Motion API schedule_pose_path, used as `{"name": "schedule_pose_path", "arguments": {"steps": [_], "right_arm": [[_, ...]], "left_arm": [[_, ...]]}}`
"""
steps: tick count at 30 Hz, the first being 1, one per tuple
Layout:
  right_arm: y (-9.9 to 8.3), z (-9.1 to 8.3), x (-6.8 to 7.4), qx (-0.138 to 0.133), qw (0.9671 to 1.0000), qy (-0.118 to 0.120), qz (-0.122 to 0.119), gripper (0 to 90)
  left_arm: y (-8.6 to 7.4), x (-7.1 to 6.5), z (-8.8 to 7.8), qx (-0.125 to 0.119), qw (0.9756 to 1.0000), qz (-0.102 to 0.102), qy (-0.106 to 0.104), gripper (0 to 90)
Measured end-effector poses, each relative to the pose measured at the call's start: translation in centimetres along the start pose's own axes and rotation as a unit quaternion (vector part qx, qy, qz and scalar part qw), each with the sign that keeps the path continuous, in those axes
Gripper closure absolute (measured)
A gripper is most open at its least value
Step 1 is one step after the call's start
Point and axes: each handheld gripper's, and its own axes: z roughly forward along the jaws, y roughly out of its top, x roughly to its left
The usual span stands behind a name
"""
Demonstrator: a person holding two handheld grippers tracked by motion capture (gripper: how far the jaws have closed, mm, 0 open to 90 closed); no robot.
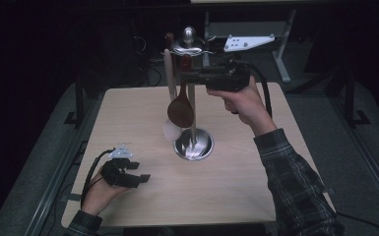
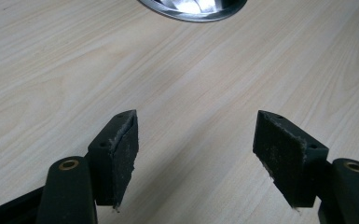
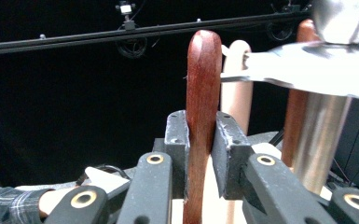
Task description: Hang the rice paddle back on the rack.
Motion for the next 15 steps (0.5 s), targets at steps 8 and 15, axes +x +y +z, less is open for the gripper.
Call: {"name": "schedule_pose_path", "arguments": {"steps": [8,15], "right_arm": [[-0.7,-0.3,-0.9,-0.010,0.9998,-0.009,0.011,72.2],[-1.7,-1.0,-0.6,0.001,0.9995,-0.032,0.003,64.3]], "left_arm": [[-0.1,0.0,0.2,0.010,0.9999,0.007,-0.003,30.1],[0.0,0.0,0.0,0.002,0.9996,0.027,-0.002,30.2]]}}
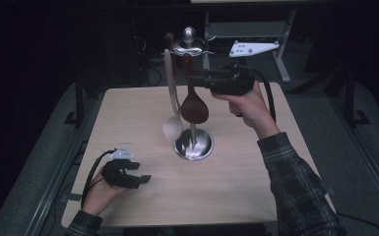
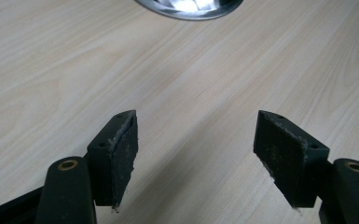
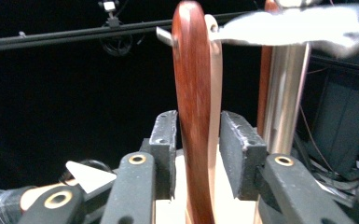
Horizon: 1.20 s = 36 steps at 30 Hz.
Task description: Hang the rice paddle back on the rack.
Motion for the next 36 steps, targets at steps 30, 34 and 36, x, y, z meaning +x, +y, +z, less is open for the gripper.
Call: {"name": "schedule_pose_path", "arguments": {"steps": [30,34,36], "right_arm": [[-12.8,-4.7,0.4,0.089,0.9884,-0.123,0.005,27.0],[-15.6,-5.6,0.1,0.106,0.9845,-0.138,0.021,21.9],[-16.9,-6.0,0.0,0.114,0.9823,-0.146,0.027,19.6]], "left_arm": [[-1.1,0.9,-0.2,-0.015,0.9998,0.016,-0.005,26.3],[-1.3,0.8,0.2,-0.013,0.9998,0.010,-0.007,26.3],[-1.4,0.7,0.3,-0.011,0.9999,0.009,-0.009,26.3]]}}
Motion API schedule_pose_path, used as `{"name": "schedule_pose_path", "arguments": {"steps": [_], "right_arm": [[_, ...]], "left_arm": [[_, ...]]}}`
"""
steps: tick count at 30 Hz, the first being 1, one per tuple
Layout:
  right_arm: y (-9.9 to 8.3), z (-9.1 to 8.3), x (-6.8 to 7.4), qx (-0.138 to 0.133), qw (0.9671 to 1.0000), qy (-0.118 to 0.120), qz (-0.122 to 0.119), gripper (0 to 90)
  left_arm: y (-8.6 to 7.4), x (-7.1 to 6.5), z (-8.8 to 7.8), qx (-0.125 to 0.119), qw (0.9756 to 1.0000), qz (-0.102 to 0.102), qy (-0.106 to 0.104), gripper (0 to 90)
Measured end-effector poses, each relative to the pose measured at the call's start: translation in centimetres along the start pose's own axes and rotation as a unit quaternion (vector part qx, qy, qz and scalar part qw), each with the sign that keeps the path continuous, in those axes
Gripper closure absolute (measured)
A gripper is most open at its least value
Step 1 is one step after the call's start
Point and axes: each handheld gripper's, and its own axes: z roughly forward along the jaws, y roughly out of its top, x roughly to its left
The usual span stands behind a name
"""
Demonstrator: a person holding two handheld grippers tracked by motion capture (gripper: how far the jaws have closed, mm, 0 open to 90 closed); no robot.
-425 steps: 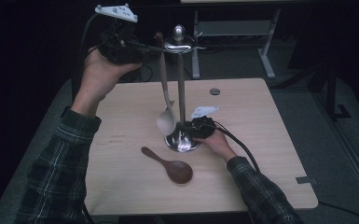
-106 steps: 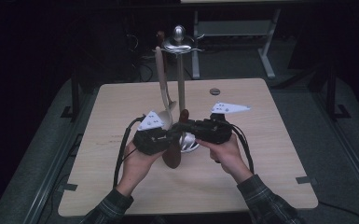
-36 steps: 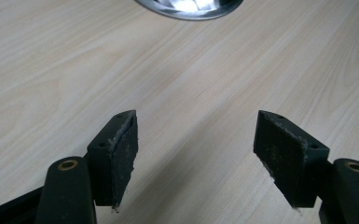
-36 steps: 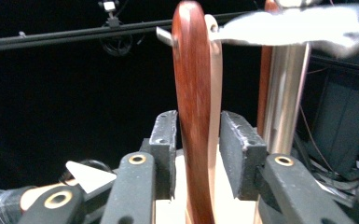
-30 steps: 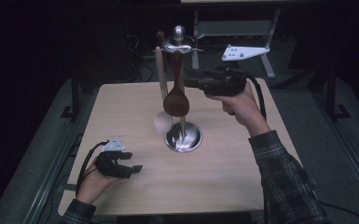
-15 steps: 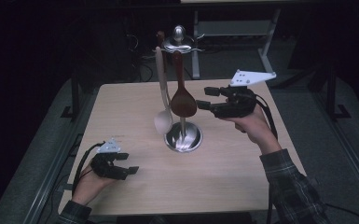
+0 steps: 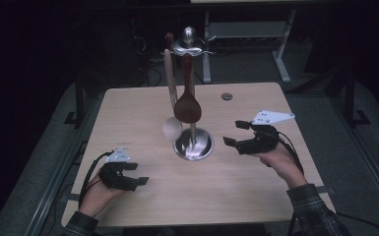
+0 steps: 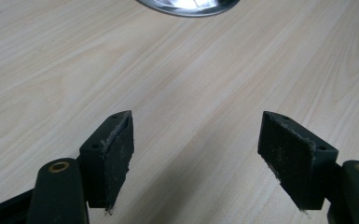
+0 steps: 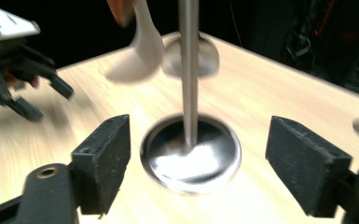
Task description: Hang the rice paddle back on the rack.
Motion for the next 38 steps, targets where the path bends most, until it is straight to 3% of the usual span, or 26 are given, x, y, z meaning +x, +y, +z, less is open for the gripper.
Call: {"name": "schedule_pose_path", "arguments": {"steps": [6,9,12,17,21,30,38], "right_arm": [[-3.8,-0.2,-0.4,0.028,0.9993,-0.020,0.017,16.3],[-5.3,-0.3,-0.4,0.041,0.9986,-0.025,0.022,15.4],[-6.6,-0.7,-0.3,0.047,0.9978,-0.034,0.030,14.0],[-8.6,-1.4,-0.2,0.053,0.9964,-0.047,0.046,13.8],[-10.0,-2.0,-0.2,0.068,0.9946,-0.057,0.054,13.9],[-11.3,-2.1,-0.1,0.096,0.9911,-0.069,0.062,13.9],[-11.4,-1.9,-0.1,0.101,0.9907,-0.073,0.054,13.7]], "left_arm": [[-0.2,-0.2,0.6,0.008,1.0000,0.005,0.000,26.1],[-0.4,-0.3,0.7,0.001,1.0000,0.001,0.001,26.1],[-0.5,-0.1,0.8,0.003,0.9999,0.011,0.004,25.8],[-0.7,-0.4,1.2,0.001,1.0000,0.004,0.000,24.3],[-0.8,-0.5,1.6,0.007,0.9999,0.013,0.001,23.3],[-1.0,-0.3,1.8,0.012,0.9998,0.010,0.008,23.4],[-1.1,-0.2,1.9,0.017,0.9997,0.011,0.013,23.6]]}}
